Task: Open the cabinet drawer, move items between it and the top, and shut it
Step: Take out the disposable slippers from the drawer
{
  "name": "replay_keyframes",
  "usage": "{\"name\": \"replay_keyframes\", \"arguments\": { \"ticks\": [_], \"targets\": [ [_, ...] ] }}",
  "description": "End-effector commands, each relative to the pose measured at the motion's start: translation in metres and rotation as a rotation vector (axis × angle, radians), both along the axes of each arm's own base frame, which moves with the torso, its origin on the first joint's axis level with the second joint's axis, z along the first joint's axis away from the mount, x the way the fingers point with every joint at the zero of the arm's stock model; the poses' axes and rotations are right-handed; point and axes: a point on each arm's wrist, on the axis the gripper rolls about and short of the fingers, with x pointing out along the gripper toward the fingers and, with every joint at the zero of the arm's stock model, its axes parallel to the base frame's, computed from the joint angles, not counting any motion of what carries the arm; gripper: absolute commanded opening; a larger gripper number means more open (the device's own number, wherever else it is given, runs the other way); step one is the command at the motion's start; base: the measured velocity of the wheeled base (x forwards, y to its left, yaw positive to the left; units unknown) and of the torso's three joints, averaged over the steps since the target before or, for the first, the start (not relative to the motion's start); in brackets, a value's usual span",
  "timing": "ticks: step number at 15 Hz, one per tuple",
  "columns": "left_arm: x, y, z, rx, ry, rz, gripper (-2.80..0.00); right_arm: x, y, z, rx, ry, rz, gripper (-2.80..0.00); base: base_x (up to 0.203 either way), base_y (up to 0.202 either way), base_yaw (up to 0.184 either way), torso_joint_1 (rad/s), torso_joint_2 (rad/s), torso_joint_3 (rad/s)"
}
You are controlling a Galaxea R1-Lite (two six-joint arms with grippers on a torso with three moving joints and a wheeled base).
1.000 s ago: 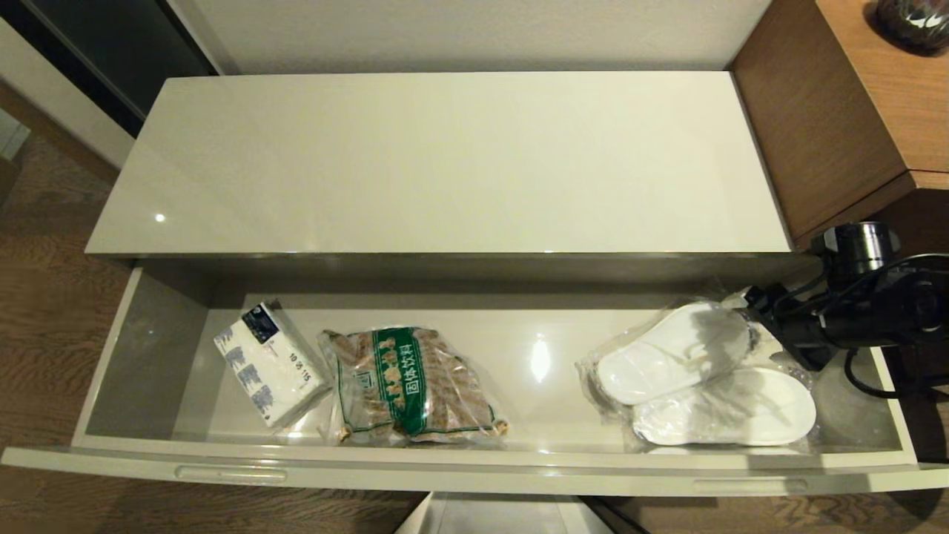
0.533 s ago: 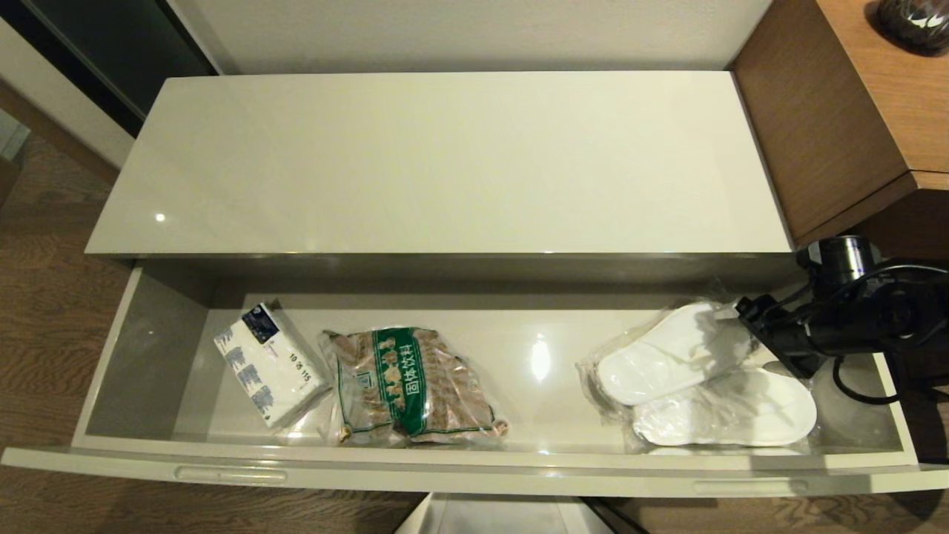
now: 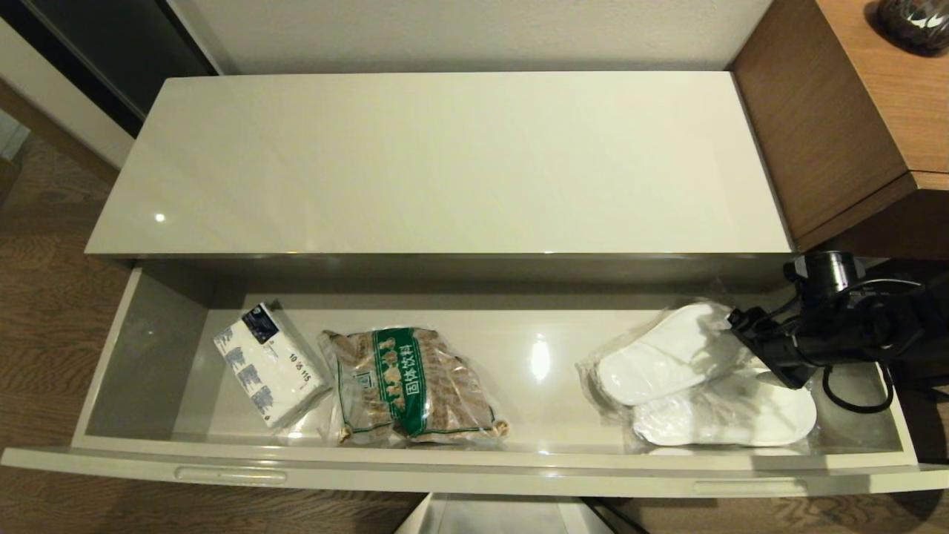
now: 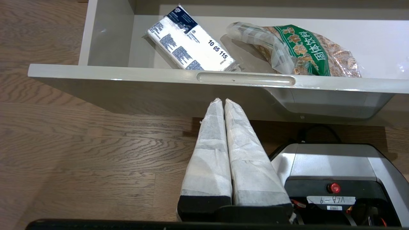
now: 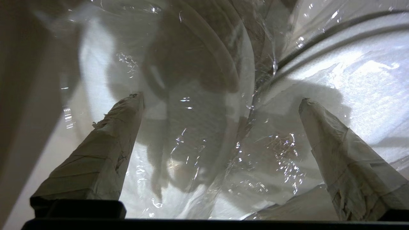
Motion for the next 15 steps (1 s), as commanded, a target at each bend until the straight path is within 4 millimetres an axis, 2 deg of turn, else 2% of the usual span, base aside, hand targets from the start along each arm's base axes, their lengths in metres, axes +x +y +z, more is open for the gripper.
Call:
{"name": "replay_keyframes", "arguments": {
  "ticks": [1, 8, 9, 15],
  "targets": [
    [0.0, 0.0, 0.0, 0.0, -0.001, 0.001, -2.8, 0.004, 0.0, -0.015, 0.007, 0.035, -0.002, 0.0, 0.0, 0.0, 0.0, 0.0, 0.0, 0.0],
    [0.0, 0.0, 0.0, 0.0, 0.001, 0.001, -2.8, 0.006, 0.0, -0.034, 0.002, 0.071, 0.011, 0.0, 0.0, 0.0, 0.0, 0.0, 0.0, 0.0],
    [0.0, 0.0, 0.0, 0.0, 0.0, 0.001, -2.8, 0.006, 0.0, -0.035, 0.0, 0.073, 0.018, -2.8, 0.0, 0.0, 0.0, 0.0, 0.0, 0.0],
    [0.0, 0.0, 0.0, 0.0, -0.001, 0.001, -2.8, 0.005, 0.0, -0.029, 0.003, 0.058, 0.02, -2.8, 0.0, 0.0, 0.0, 0.0, 0.0, 0.0]
  ]
}}
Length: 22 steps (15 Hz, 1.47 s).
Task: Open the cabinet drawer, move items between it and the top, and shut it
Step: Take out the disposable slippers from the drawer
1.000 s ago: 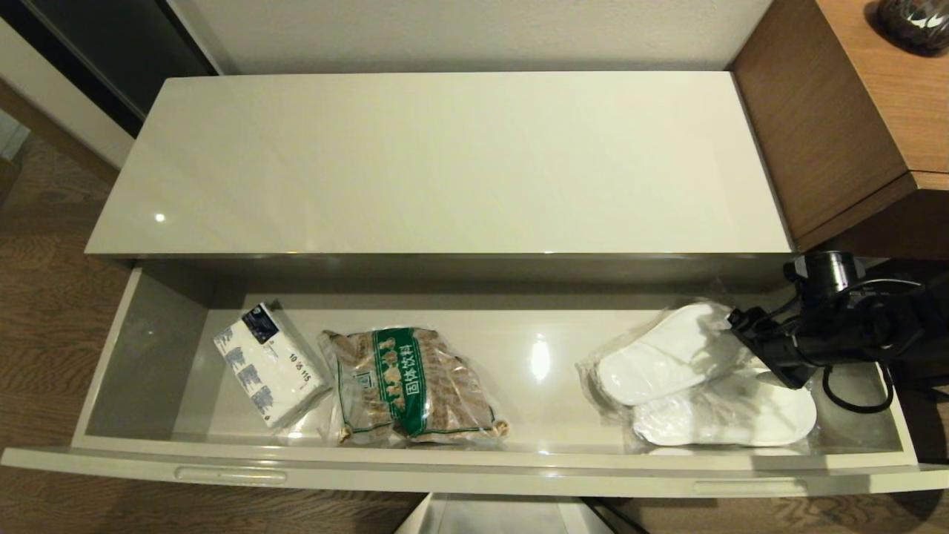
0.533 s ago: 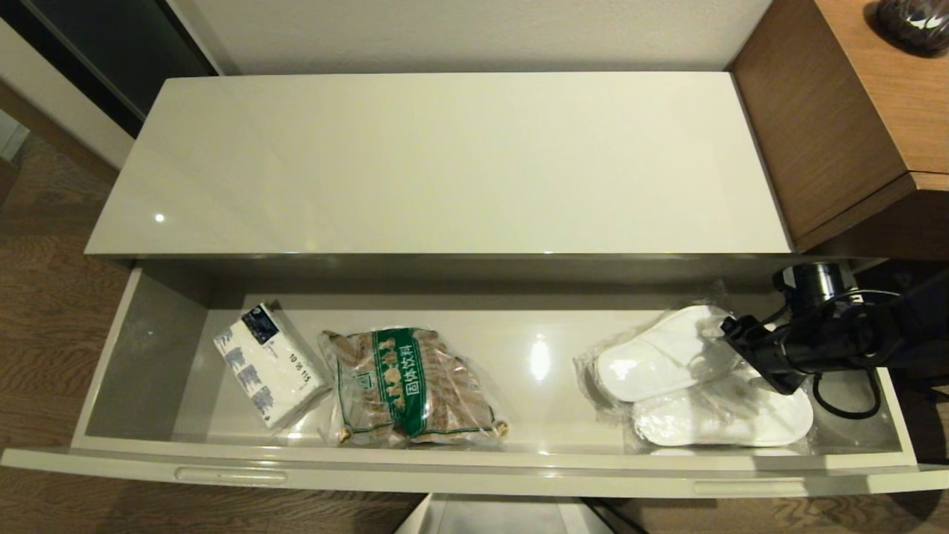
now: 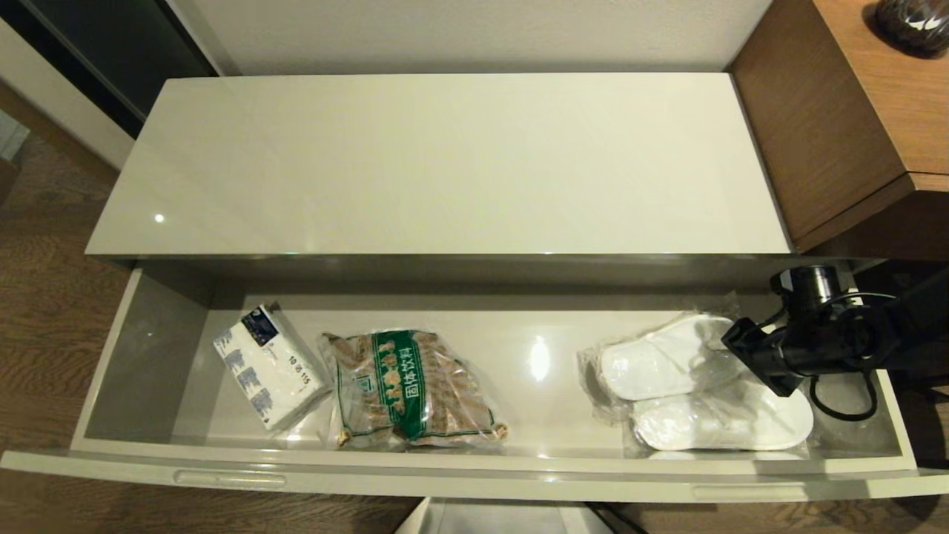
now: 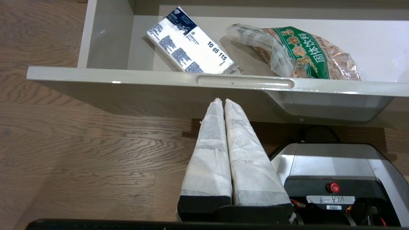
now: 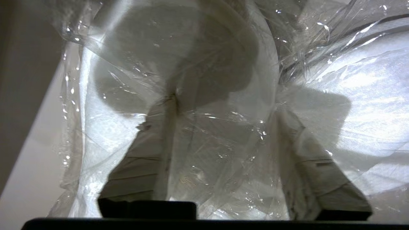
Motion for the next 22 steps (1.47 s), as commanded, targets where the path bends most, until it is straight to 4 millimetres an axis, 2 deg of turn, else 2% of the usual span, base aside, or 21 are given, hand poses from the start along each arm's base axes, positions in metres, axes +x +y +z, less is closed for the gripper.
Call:
{"name": "replay_keyframes", "arguments": {
  "ticks": [1, 4, 9, 12, 15, 18, 22],
  "targets": [
    [0.0, 0.0, 0.0, 0.0, -0.001, 0.001, -2.8, -0.001, 0.0, 0.005, 0.002, -0.011, -0.004, -2.8, 0.0, 0.0, 0.0, 0.0, 0.0, 0.0],
    [0.0, 0.0, 0.0, 0.0, 0.0, 0.001, -2.8, -0.006, 0.001, 0.023, -0.001, -0.042, -0.002, -2.8, 0.0, 0.0, 0.0, 0.0, 0.0, 0.0],
    [0.0, 0.0, 0.0, 0.0, -0.001, 0.001, -2.8, -0.041, 0.007, 0.111, 0.032, -0.162, 0.04, -2.8, 0.0, 0.0, 0.0, 0.0, 0.0, 0.0],
    [0.0, 0.0, 0.0, 0.0, 0.001, 0.001, -2.8, -0.059, 0.015, 0.143, 0.04, -0.178, 0.063, -2.8, 0.0, 0.0, 0.0, 0.0, 0.0, 0.0],
    [0.0, 0.0, 0.0, 0.0, -0.001, 0.001, -2.8, -0.072, 0.018, 0.164, 0.041, -0.182, 0.07, -2.8, 0.0, 0.0, 0.0, 0.0, 0.0, 0.0],
    [0.0, 0.0, 0.0, 0.0, -0.001, 0.001, -2.8, -0.087, 0.02, 0.194, 0.057, -0.204, 0.086, -2.8, 0.0, 0.0, 0.0, 0.0, 0.0, 0.0],
    [0.0, 0.0, 0.0, 0.0, -0.001, 0.001, -2.8, -0.104, 0.022, 0.218, 0.062, -0.216, 0.097, -2.8, 0.0, 0.0, 0.0, 0.0, 0.0, 0.0]
  ]
}}
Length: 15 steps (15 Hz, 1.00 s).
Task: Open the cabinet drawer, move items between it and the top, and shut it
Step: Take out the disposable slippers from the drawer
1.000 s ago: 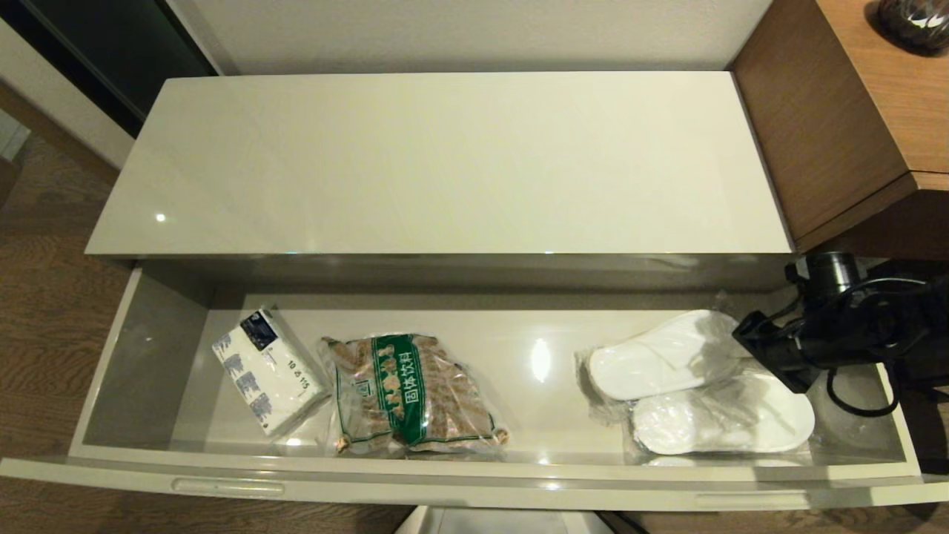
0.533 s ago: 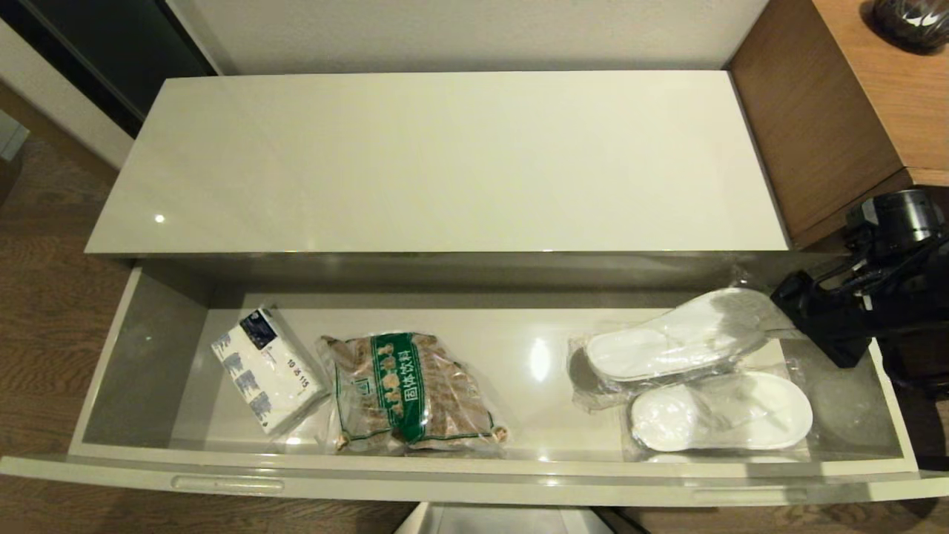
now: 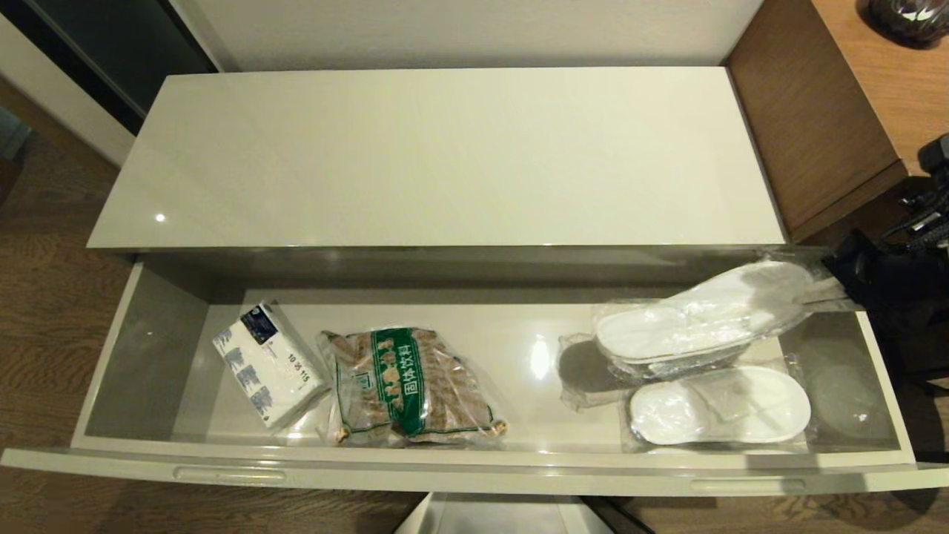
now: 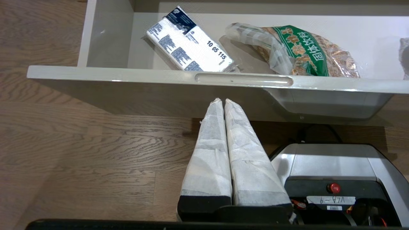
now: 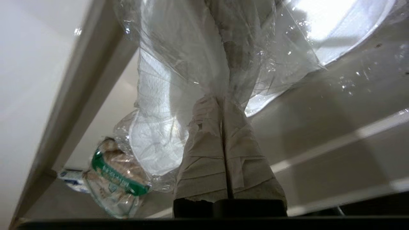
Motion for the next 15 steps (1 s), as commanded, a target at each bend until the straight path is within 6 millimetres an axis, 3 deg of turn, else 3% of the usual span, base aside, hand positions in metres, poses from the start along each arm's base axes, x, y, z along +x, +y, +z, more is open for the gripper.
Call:
{"name": "replay_keyframes", "arguments": {
  "ticks": [1, 3, 7, 10, 15],
  "targets": [
    [0.0, 0.0, 0.0, 0.0, 0.0, 0.001, -2.8, -0.016, 0.002, 0.025, 0.0, -0.065, 0.013, -2.8, 0.0, 0.0, 0.0, 0.0, 0.0, 0.0],
    [0.0, 0.0, 0.0, 0.0, 0.0, 0.001, -2.8, -0.035, 0.006, 0.049, 0.006, -0.084, 0.032, -2.8, 0.0, 0.0, 0.0, 0.0, 0.0, 0.0],
    [0.0, 0.0, 0.0, 0.0, 0.0, 0.001, -2.8, -0.075, 0.021, 0.071, 0.032, -0.094, 0.118, -2.8, 0.0, 0.0, 0.0, 0.0, 0.0, 0.0],
    [0.0, 0.0, 0.0, 0.0, 0.0, 0.001, -2.8, -0.093, 0.026, 0.084, 0.036, -0.105, 0.146, -2.8, 0.0, 0.0, 0.0, 0.0, 0.0, 0.0],
    [0.0, 0.0, 0.0, 0.0, 0.001, 0.001, -2.8, -0.094, 0.027, 0.078, 0.038, -0.071, 0.149, -2.8, 0.0, 0.0, 0.0, 0.0, 0.0, 0.0]
  ]
}}
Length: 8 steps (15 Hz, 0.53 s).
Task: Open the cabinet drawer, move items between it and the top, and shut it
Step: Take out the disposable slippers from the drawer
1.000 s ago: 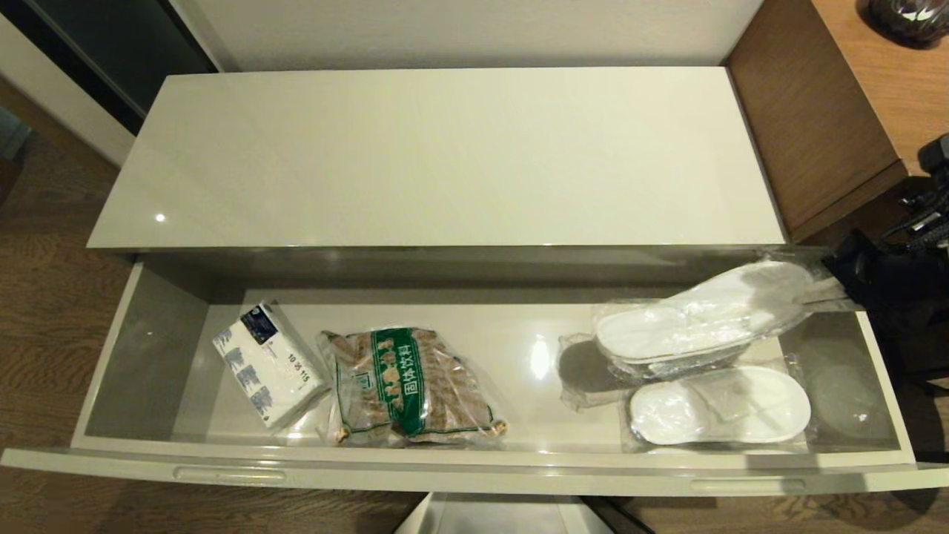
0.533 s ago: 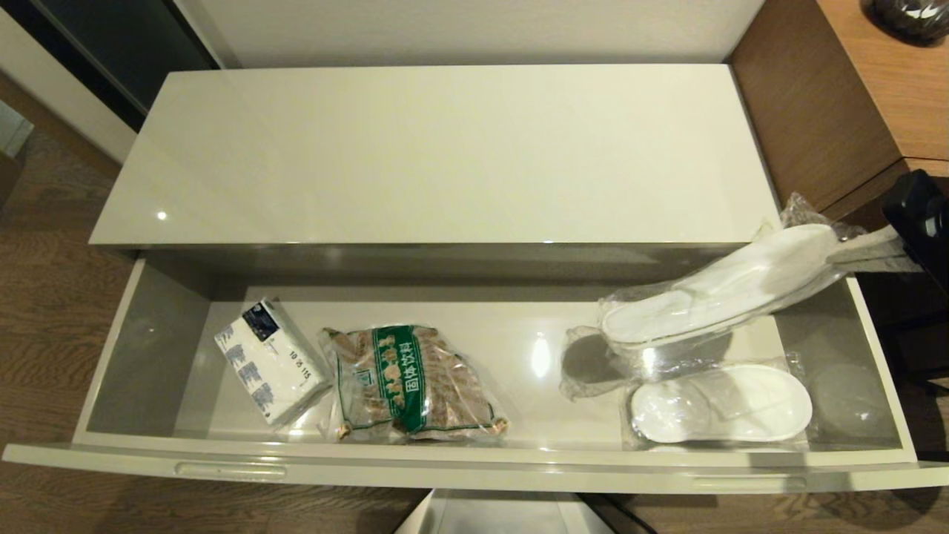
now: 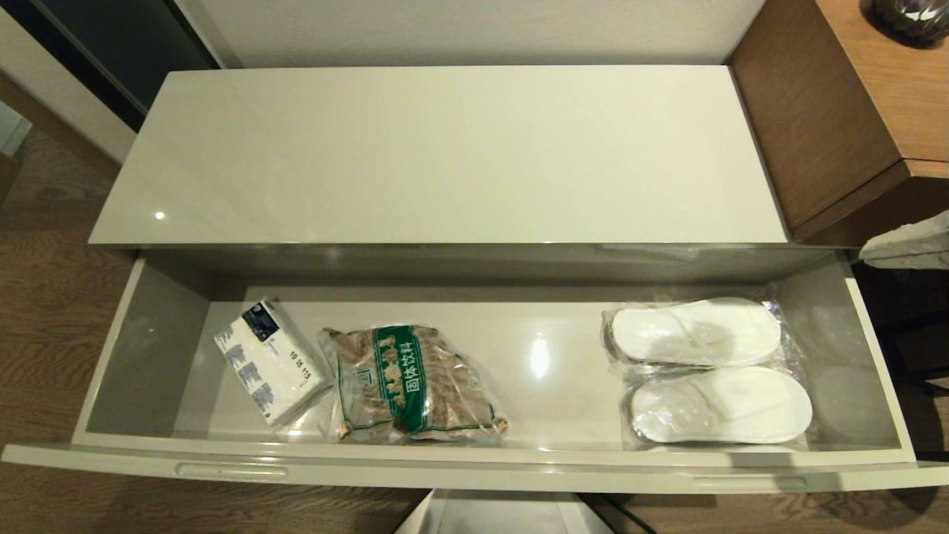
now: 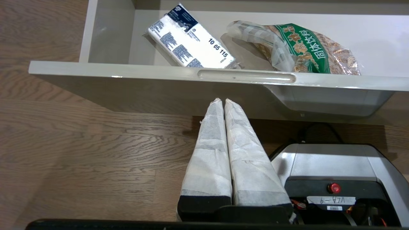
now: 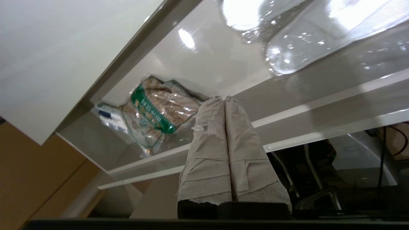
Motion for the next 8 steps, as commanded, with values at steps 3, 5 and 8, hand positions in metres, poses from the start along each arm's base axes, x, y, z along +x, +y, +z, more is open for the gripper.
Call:
{"name": "replay_keyframes", "arguments": {
  "ticks": [3, 5, 8],
  "targets": [
    [0.0, 0.0, 0.0, 0.0, 0.0, 0.0, -2.8, 0.016, 0.0, -0.036, -0.008, 0.14, -0.011, -2.8, 0.0, 0.0, 0.0, 0.0, 0.0, 0.0],
    [0.0, 0.0, 0.0, 0.0, 0.0, 0.0, -2.8, 0.037, -0.001, -0.069, -0.024, 0.197, -0.032, -2.8, 0.0, 0.0, 0.0, 0.0, 0.0, 0.0],
    [0.0, 0.0, 0.0, 0.0, 0.0, 0.0, -2.8, 0.081, -0.003, -0.111, -0.066, 0.229, -0.147, 0.0, 0.0, 0.0, 0.0, 0.0, 0.0, 0.0]
  ]
}}
